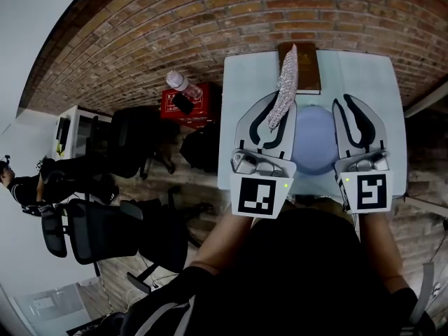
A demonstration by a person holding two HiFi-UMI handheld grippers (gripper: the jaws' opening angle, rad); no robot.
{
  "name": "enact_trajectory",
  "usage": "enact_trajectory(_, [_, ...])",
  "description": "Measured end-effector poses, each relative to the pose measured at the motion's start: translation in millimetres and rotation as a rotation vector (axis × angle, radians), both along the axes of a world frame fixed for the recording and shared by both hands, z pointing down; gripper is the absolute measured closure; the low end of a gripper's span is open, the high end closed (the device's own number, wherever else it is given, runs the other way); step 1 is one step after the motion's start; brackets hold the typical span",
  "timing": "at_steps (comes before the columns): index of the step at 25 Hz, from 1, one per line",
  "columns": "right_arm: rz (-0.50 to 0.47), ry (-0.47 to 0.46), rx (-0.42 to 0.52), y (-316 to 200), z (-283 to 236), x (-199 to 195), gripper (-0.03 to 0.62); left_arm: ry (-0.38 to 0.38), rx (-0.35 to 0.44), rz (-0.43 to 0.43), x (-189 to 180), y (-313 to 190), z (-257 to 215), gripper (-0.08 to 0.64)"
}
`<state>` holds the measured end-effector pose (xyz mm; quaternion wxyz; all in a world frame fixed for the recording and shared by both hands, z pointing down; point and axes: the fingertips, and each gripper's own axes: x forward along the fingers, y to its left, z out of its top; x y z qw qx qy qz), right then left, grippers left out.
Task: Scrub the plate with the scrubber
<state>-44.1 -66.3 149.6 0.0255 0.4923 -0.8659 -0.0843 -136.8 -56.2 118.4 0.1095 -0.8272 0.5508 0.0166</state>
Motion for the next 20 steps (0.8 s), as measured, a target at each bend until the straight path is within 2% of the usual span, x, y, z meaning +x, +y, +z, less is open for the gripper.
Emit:
enact_trajectory(3, [0.019, 0.011, 0.004, 0, 2, 4, 0.507, -0.004, 0.001, 0.002, 2, 2, 1, 0.488])
enact_trajectory(4, [0.031, 0.006, 0.006, 0, 2, 5, 0.550, -0.008, 0.000, 0.004, 2, 2, 2, 0.488])
enact_trajectory(7, [0.054, -0.050, 0.013, 0, -5, 5, 0.557, -0.062, -0.007, 0.012, 3, 3, 5, 0.488])
enact_trajectory(10, [0.042, -0.051, 0.019, 3, -8, 4, 0.557, -0.005, 0.000, 0.002, 3, 4, 2, 0.488])
enact_trajectory(12, [0.033, -0.046, 0.021, 4, -7, 2, 0.557, -0.002, 0.003, 0.001, 4, 4, 3, 0.488])
enact_trajectory(18, [0.030, -0.049, 0.022, 2, -6, 3, 0.557, -0.174, -0.010, 0.026, 7, 2, 14, 0.488])
enact_trajectory(20, [0.047, -0.047, 0.024, 1, -6, 7, 0.557, -0.196, -0.012, 0.032, 8, 3, 15, 0.488])
